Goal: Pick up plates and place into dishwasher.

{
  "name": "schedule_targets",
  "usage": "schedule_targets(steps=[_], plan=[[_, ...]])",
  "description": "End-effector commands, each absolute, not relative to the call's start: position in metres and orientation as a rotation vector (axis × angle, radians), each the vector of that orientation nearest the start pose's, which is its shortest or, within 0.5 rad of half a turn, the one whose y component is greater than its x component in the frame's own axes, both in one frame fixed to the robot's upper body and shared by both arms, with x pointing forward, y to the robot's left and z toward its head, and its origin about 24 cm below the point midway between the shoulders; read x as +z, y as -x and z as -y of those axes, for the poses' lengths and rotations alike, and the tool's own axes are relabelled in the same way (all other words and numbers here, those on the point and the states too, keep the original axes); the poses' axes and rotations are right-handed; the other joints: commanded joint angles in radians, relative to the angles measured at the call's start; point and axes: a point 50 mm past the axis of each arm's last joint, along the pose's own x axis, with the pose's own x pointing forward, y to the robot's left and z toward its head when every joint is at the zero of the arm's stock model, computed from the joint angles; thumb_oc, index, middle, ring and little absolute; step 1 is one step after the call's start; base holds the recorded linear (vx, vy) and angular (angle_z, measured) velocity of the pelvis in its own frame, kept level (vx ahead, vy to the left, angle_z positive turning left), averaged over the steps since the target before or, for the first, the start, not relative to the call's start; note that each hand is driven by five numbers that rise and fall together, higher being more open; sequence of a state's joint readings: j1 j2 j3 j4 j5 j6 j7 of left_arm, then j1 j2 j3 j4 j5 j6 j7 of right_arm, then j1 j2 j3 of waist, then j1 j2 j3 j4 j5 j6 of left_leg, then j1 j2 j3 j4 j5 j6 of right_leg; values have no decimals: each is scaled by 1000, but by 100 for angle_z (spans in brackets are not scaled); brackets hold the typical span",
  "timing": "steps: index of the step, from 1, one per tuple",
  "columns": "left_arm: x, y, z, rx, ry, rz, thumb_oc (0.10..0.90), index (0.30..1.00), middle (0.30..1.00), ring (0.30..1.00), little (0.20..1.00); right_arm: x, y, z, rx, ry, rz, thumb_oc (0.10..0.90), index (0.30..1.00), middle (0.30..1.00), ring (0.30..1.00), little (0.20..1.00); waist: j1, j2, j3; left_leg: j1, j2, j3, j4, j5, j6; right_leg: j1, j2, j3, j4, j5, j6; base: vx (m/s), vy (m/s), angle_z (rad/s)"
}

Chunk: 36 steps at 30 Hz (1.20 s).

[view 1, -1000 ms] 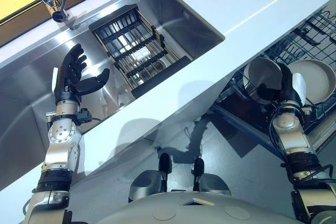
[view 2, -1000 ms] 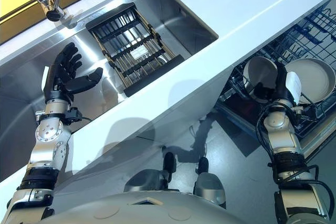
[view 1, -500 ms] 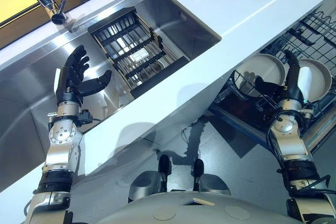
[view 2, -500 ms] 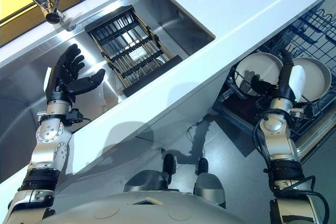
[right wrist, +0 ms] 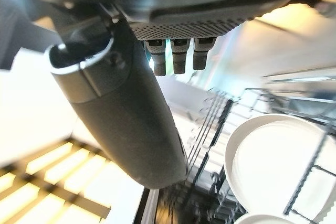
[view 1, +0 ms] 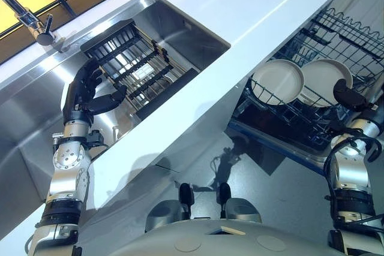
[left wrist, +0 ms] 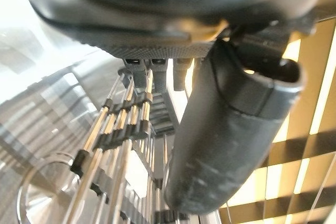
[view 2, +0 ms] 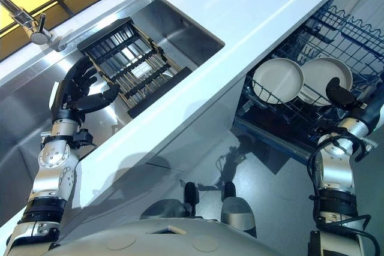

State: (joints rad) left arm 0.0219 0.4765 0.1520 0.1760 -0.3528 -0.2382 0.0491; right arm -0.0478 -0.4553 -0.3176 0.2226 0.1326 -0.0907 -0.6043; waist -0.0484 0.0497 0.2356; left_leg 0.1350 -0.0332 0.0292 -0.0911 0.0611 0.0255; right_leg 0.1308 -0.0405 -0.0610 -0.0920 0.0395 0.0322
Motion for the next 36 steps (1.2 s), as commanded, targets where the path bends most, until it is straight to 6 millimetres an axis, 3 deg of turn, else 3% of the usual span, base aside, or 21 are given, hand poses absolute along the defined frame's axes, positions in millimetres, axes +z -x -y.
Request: schedule_targets(steps=[1,12,22,32,36], plan=[[96,-246,-306,297,-163,279,800,900,900,900,900,107,-221,354,-993,197,306,800,900,900,900,900,-4,18,-107,15,-35,30,4,-128,17,-37,61,-23,75,-122,31,0,0,0],[97,-248,-308,297,-155,276,800,900,900,900,900,51,-204,371,-1056,-189,140,800,900,900,900,900,-18,46,-89,15,-41,37,4,-133,16,-51,52,-32,103,-134,28,-4,7,-4],[98,-250,-307,296,-141,268,800,900,900,900,900,18,-199,366,-1000,-236,-2,800,900,900,900,900,-11,65,-75,6,-48,21,4,-126,12,-58,51,-44,110,-141,19,0,-2,2],[97,-248,-307,306,-131,263,800,900,900,900,900,10,-208,342,-731,-132,-32,800,900,900,900,900,-9,72,-61,-7,-49,8,4,-117,10,-71,52,-54,120,-147,13,-4,-4,3],[96,-246,-306,318,-129,265,800,900,900,900,900,5,-213,323,-527,-79,-74,800,900,900,900,900,-11,67,-53,-13,-47,6,4,-114,6,-75,51,-60,119,-148,13,0,0,0]])
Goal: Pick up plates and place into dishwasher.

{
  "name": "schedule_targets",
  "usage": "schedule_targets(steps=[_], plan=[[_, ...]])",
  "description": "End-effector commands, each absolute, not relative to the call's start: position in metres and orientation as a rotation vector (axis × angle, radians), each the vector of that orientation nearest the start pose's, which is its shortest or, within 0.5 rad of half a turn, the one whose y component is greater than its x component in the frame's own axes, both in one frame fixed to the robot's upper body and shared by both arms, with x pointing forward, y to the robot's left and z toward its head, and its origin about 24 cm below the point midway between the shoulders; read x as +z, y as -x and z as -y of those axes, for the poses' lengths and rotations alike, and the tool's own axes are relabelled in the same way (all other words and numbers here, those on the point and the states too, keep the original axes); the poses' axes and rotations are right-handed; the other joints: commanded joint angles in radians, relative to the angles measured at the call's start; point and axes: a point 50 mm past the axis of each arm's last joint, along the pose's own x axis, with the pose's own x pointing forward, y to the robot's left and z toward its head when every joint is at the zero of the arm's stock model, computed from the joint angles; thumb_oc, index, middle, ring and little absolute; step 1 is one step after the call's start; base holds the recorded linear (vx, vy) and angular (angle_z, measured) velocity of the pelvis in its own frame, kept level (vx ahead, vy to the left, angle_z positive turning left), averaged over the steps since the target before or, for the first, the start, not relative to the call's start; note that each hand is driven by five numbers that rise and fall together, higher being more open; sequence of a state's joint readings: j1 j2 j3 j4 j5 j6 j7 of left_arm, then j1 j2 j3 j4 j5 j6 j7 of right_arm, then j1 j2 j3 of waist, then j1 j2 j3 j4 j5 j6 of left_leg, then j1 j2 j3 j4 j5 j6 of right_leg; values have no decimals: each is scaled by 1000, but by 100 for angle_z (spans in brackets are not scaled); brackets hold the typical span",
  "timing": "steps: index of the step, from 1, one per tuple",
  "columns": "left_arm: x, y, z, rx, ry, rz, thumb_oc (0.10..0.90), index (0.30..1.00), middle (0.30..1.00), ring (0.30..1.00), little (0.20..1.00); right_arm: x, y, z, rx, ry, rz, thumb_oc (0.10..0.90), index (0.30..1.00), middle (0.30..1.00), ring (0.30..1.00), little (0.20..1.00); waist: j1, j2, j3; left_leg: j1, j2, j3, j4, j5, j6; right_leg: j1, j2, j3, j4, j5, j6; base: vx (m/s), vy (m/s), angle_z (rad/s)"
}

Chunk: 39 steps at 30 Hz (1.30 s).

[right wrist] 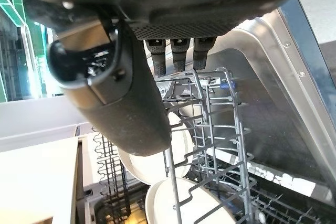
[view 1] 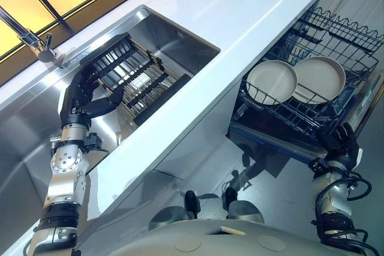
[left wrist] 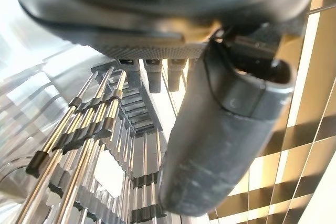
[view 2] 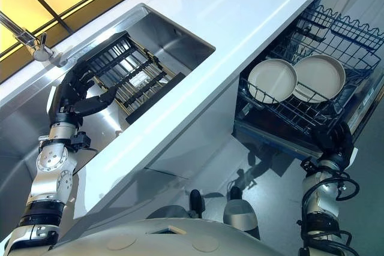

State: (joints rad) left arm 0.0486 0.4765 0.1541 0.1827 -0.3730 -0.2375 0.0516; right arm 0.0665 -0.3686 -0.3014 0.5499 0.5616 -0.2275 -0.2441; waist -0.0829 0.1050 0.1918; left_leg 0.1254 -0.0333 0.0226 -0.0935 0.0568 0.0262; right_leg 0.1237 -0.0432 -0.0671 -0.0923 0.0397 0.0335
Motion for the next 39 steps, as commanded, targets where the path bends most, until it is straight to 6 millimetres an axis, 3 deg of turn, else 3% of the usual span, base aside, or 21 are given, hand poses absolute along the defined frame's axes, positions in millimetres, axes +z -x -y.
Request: schedule_targets(steps=[1,7,16,22,29,39], plan=[[95,-245,-306,320,-129,264,800,900,900,900,900,2,-214,317,-458,-86,-91,800,900,900,900,900,23,10,-7,1,-48,11,6,-117,5,-63,54,-55,120,-157,12,0,0,0],[93,-245,-306,306,-133,263,800,900,900,900,900,-6,-218,295,-180,-202,-128,800,900,900,900,900,31,-2,-3,-6,-45,8,6,-111,0,-64,52,-71,115,-154,12,0,-5,0],[86,-249,-293,279,-116,248,800,900,900,900,900,9,-239,271,-26,-302,-22,800,900,900,900,900,58,-1,-7,-10,-45,2,6,-105,-5,-49,40,-99,84,-139,14,26,15,1],[73,-253,-275,263,-97,224,800,900,900,900,900,34,-268,243,48,-382,106,800,900,900,900,900,97,10,-14,-13,-49,-20,9,-99,-2,-43,31,-114,93,-145,5,58,72,7],[62,-253,-272,290,-80,182,800,900,900,900,900,69,-294,218,91,-535,277,800,900,900,900,900,143,19,-30,-11,-60,-52,14,-96,3,-34,16,-138,115,-158,-2,89,91,15],[61,-257,-274,266,-62,142,800,900,900,900,900,147,-328,189,81,-770,570,800,900,900,900,900,217,10,-50,-9,-82,-104,41,-105,22,-22,1,-159,144,-167,-13,86,59,18]])
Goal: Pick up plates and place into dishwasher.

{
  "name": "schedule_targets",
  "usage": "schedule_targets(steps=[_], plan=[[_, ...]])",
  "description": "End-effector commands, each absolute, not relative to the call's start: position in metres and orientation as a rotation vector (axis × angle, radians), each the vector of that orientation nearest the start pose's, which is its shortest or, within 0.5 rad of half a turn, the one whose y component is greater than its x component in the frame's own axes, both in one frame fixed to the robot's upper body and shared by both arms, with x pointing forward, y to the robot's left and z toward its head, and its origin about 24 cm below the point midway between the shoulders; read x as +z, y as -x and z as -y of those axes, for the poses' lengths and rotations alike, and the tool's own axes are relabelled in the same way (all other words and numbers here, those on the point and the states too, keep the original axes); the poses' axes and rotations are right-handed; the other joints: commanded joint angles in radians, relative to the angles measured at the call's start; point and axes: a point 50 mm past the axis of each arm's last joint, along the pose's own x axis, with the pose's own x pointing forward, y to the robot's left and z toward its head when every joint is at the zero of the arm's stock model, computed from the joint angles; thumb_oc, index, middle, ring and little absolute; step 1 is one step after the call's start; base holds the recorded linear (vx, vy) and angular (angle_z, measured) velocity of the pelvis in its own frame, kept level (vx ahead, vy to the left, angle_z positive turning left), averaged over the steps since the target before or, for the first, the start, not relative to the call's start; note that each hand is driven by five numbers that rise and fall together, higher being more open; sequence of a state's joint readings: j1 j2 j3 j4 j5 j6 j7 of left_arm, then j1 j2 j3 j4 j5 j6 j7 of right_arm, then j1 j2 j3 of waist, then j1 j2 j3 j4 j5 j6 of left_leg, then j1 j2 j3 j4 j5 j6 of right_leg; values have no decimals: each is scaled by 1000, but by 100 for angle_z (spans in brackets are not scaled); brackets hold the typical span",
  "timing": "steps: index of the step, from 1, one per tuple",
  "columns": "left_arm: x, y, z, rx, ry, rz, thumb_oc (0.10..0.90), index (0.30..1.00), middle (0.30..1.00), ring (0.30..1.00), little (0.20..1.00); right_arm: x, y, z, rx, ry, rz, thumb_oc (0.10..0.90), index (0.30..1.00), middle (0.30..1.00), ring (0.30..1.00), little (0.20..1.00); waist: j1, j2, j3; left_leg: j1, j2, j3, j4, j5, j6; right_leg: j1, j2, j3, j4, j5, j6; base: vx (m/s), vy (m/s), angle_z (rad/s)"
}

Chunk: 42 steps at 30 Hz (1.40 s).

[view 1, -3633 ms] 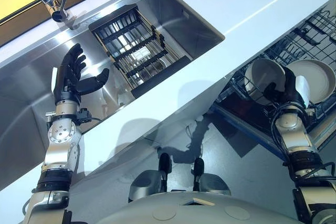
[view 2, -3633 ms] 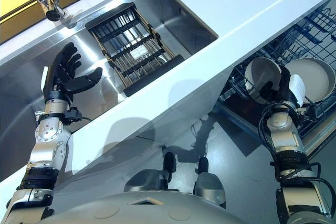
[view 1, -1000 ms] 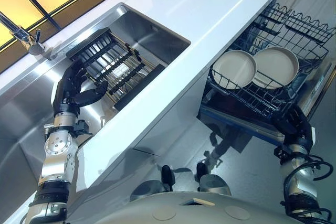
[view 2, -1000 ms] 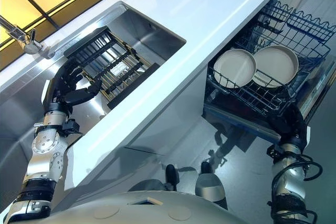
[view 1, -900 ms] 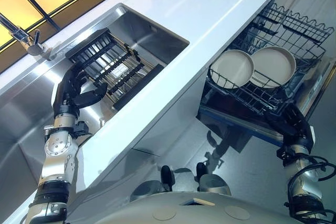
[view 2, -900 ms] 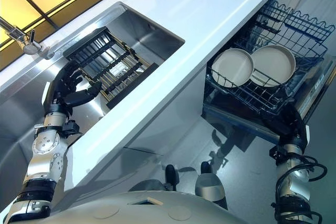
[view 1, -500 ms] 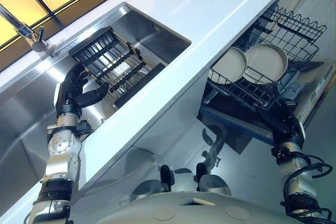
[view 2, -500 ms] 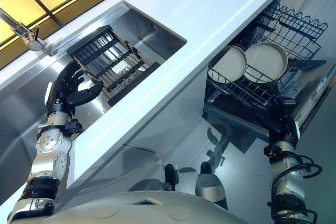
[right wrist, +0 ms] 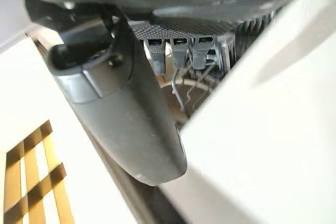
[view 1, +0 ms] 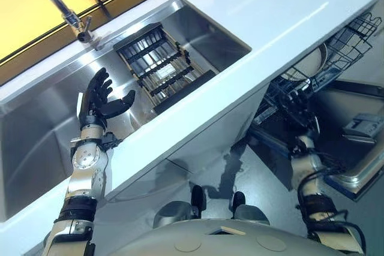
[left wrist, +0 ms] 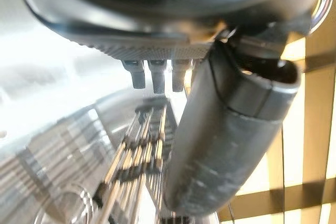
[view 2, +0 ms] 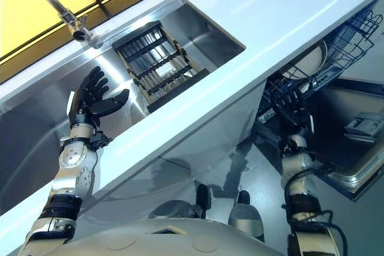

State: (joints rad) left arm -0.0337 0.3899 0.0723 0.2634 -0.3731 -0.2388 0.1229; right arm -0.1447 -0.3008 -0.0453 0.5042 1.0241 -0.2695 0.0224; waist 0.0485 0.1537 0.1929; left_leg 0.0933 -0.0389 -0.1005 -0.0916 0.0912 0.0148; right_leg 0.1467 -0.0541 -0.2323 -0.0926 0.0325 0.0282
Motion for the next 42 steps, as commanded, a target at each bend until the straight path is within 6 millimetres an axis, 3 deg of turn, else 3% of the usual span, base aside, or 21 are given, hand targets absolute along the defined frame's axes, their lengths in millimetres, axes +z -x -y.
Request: schedule_targets(steps=[1,4,5,7,9,13,17,18,22,24,31,39,42], plan=[[60,-257,-274,262,-59,138,800,900,900,900,900,157,-330,182,92,-787,597,800,900,900,900,900,92,-42,-54,24,-78,17,42,-142,37,-43,11,6,143,-159,-8,87,35,11],[58,-257,-273,252,-51,126,800,900,900,900,900,174,-332,160,190,-708,619,800,900,900,900,900,107,-48,-63,25,-83,13,48,-146,42,-37,8,6,137,-155,-8,77,28,1],[57,-257,-273,245,-46,123,800,900,900,900,900,177,-332,144,316,-597,596,800,900,900,900,900,111,-53,-67,25,-85,11,49,-148,43,-34,8,11,133,-154,-8,67,18,-1],[56,-256,-274,233,-45,121,800,900,900,900,900,171,-329,126,504,-443,525,800,900,900,900,900,112,-63,-71,26,-87,8,48,-148,42,-30,9,19,123,-151,-6,56,-9,-2],[55,-255,-276,218,-50,119,800,900,900,900,900,163,-328,128,540,-323,481,800,900,900,900,900,111,-76,-74,28,-88,5,46,-149,42,-25,12,27,113,-148,-3,46,-52,-4],[56,-253,-276,207,-67,118,800,900,900,900,900,147,-331,149,460,-77,381,800,900,900,900,900,105,-97,-76,33,-85,7,42,-150,42,-19,20,35,102,-141,3,13,-65,-1],[58,-251,-277,215,-81,135,800,900,900,900,900,123,-327,192,246,154,265,800,900,900,900,900,86,-114,-71,40,-77,24,35,-149,45,-23,27,44,102,-133,10,-38,-60,-2],[59,-249,-278,222,-83,142,800,900,900,900,900,115,-321,210,162,220,231,800,900,900,900,900,76,-116,-69,35,-74,33,36,-143,47,-31,29,48,104,-123,12,-93,-53,2],[60,-242,-281,250,-88,157,800,900,900,900,900,93,-292,251,-16,314,181,800,900,900,900,900,41,-121,-64,40,-65,55,30,-147,52,-43,35,69,114,-122,22,-59,-47,2],[59,-240,-283,260,-91,161,800,900,900,900,900,89,-283,262,-86,358,172,800,900,900,900,900,27,-121,-61,44,-63,63,26,-147,53,-47,38,76,118,-122,25,-81,-35,-3],[68,-235,-300,313,-99,184,800,900,900,900,900,82,-242,325,-383,419,109,800,900,900,900,900,-47,-121,-47,59,-44,106,13,-156,49,-66,54,106,145,-135,34,-102,-55,-5],[79,-243,-308,296,-121,207,800,900,900,900,900,92,-220,375,-663,410,88,800,900,900,900,900,-89,-112,-34,65,-28,135,15,-162,36,-77,65,113,172,-154,34,-76,-84,-14],[82,-247,-308,285,-125,215,800,900,900,900,900,94,-217,385,-725,394,93,800,900,900,900,900,-94,-108,-28,63,-25,139,17,-163,31,-80,67,113,174,-155,33,-54,-81,-14]])
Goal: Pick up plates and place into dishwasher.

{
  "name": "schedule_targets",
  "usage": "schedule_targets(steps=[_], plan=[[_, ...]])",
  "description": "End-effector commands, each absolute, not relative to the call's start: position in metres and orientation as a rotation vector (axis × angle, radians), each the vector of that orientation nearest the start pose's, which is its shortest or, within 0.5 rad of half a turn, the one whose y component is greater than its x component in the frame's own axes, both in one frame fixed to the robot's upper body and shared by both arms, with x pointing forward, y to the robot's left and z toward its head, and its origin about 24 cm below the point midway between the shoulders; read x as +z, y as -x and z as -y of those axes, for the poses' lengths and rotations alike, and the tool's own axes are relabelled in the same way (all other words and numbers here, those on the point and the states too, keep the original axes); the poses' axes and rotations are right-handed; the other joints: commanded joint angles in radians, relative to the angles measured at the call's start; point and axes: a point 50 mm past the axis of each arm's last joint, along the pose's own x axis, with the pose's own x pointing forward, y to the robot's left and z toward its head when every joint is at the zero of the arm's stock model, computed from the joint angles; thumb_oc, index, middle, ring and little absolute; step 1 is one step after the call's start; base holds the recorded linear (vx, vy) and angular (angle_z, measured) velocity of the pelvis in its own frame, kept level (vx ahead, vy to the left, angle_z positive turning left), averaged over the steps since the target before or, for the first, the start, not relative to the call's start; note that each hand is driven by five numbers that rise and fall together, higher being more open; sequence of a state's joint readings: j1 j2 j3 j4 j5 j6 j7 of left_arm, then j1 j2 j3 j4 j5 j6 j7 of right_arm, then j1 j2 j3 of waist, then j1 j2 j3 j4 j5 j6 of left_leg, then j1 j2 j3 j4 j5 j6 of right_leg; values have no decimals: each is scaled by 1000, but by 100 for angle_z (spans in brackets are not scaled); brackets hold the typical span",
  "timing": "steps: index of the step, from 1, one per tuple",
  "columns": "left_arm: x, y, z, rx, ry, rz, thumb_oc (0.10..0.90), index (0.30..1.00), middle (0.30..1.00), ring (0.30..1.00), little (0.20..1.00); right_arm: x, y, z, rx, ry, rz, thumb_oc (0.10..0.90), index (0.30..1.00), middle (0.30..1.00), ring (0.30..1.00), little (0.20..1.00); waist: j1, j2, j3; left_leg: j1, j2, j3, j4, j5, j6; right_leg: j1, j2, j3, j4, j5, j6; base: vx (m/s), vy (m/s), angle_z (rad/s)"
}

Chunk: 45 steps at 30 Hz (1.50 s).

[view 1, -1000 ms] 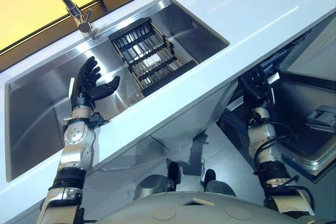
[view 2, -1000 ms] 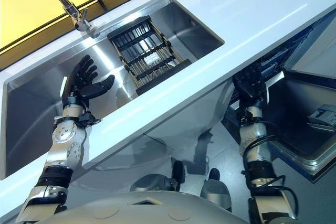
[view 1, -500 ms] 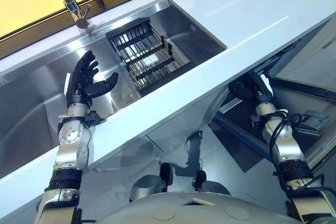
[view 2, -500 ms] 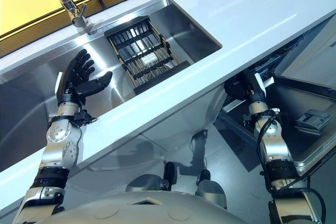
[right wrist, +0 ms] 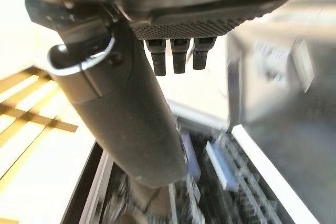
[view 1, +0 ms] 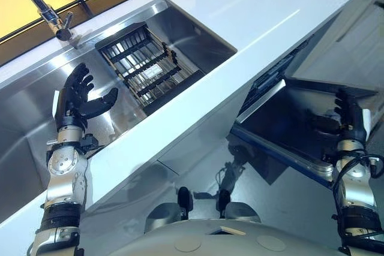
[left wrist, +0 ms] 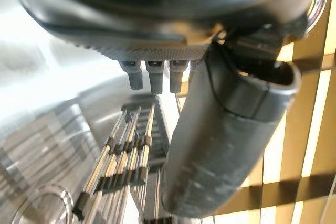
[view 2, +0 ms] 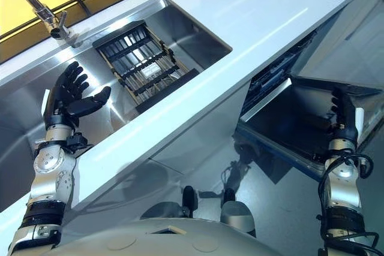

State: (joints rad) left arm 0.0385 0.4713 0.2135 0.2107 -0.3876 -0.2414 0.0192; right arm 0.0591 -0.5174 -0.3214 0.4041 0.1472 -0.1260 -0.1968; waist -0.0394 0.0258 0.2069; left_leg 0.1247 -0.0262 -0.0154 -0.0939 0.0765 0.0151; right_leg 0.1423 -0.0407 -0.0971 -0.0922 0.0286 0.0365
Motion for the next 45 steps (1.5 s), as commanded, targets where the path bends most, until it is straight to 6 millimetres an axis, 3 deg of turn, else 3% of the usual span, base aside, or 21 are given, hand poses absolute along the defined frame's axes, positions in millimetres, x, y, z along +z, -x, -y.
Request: schedule_targets(steps=[1,7,12,19,22,31,37,45], plan=[[85,-250,-307,278,-121,223,800,900,900,900,900,96,-215,391,-765,389,96,800,900,900,900,900,-11,24,-35,29,-35,58,20,-148,27,-79,55,-24,175,-152,23,-61,-97,-15],[96,-262,-302,258,-93,263,800,900,900,900,900,103,-216,408,-867,338,94,800,900,900,900,900,-23,38,-9,9,-32,59,32,-146,17,-97,54,-8,178,-148,20,-42,-76,-5],[120,-278,-298,238,1,356,800,900,900,900,900,121,-225,418,-942,260,153,800,900,900,900,900,-39,60,59,-50,-31,56,76,-150,8,-154,57,15,220,-164,10,-109,-65,-7],[160,-298,-295,199,133,504,800,900,900,900,900,157,-239,425,-1107,90,340,800,900,900,900,900,-44,87,195,-245,-29,63,243,-169,-5,-324,51,10,318,-168,-27,-180,-44,-1],[168,-301,-299,214,128,530,800,900,900,900,900,160,-237,430,-1162,-70,409,800,900,900,900,900,-42,90,241,-336,-30,62,318,-177,-6,-414,48,-9,384,-171,-41,-82,-30,-1],[178,-298,-310,253,124,581,800,900,900,900,900,141,-229,442,-1216,-325,438,800,900,900,900,900,-13,75,303,-540,-51,61,487,-203,10,-623,35,-47,604,-218,-63,-65,4,-7],[176,-297,-319,258,102,561,800,900,900,900,900,115,-212,449,-1300,-560,465,800,900,900,900,900,-2,48,297,-675,-78,68,705,-307,29,-731,14,-61,802,-292,-79,13,12,1],[172,-293,-328,282,113,568,800,900,900,900,900,100,-200,452,-1442,-759,505,800,900,900,900,900,9,45,290,-728,-77,75,752,-323,36,-782,17,-59,855,-301,-74,4,55,-13]])
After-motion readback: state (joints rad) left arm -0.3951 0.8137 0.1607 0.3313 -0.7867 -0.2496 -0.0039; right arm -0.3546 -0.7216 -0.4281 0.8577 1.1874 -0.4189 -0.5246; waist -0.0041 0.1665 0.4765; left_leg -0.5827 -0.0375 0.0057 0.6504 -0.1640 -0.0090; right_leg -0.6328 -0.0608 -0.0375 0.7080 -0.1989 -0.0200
